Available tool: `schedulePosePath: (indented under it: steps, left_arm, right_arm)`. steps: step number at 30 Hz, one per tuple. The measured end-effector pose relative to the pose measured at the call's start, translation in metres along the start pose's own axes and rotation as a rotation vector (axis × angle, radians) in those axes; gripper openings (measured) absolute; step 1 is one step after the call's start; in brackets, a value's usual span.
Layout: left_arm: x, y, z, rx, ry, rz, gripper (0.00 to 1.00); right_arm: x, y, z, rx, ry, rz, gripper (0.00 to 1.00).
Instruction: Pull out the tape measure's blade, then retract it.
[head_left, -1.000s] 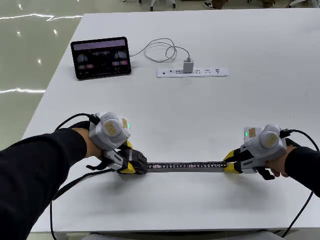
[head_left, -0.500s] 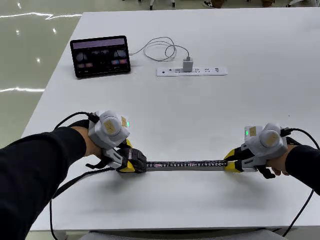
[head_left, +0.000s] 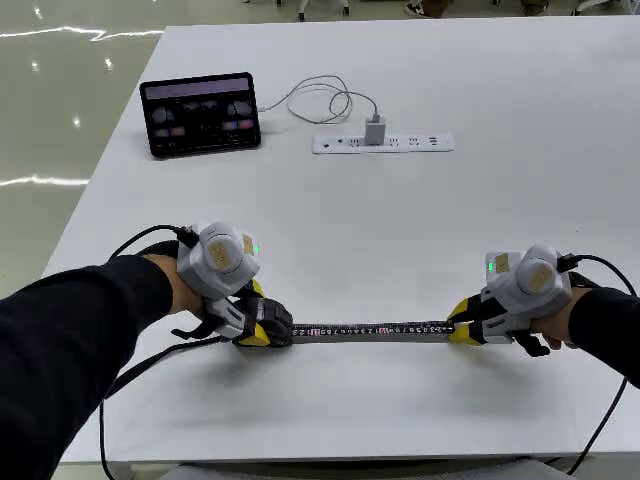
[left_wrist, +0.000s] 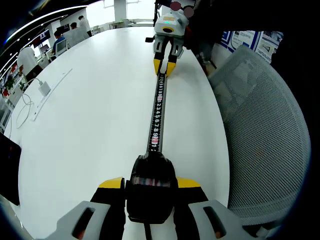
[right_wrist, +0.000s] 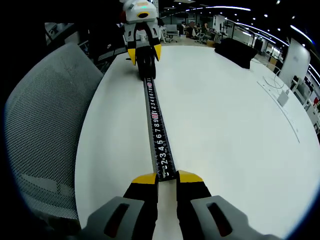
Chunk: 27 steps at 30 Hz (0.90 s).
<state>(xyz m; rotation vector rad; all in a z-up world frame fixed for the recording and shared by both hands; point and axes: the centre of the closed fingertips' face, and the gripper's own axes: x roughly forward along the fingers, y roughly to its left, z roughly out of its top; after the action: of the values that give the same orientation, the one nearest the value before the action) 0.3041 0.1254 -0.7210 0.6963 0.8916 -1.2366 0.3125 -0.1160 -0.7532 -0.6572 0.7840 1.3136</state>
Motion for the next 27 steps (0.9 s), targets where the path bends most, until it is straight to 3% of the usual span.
schedulePosePath:
  steps: [8,16,17,27]
  left_arm:
    - [0.0011,0.0013,-0.0005,0.006,0.001,-0.001,0.33]
    - [0.0012,0.0040,0.0008,0.005,-0.040,0.010,0.34]
    - [0.0017,0.0042,0.0011,0.008,-0.034,0.011,0.34]
    - [0.0013,0.0075,0.0022,0.013,-0.049,0.052,0.33]
  right_arm:
    - [0.0021,-0.0005,-0.0002,0.000,0.005,0.001,0.09]
    - [0.0035,-0.0006,-0.0007,-0.078,0.071,0.005,0.10]
    - [0.0025,-0.0032,-0.0043,-0.082,0.107,-0.009,0.11]
    - [0.0020,-0.0038,-0.0008,-0.061,0.106,-0.048,0.12]
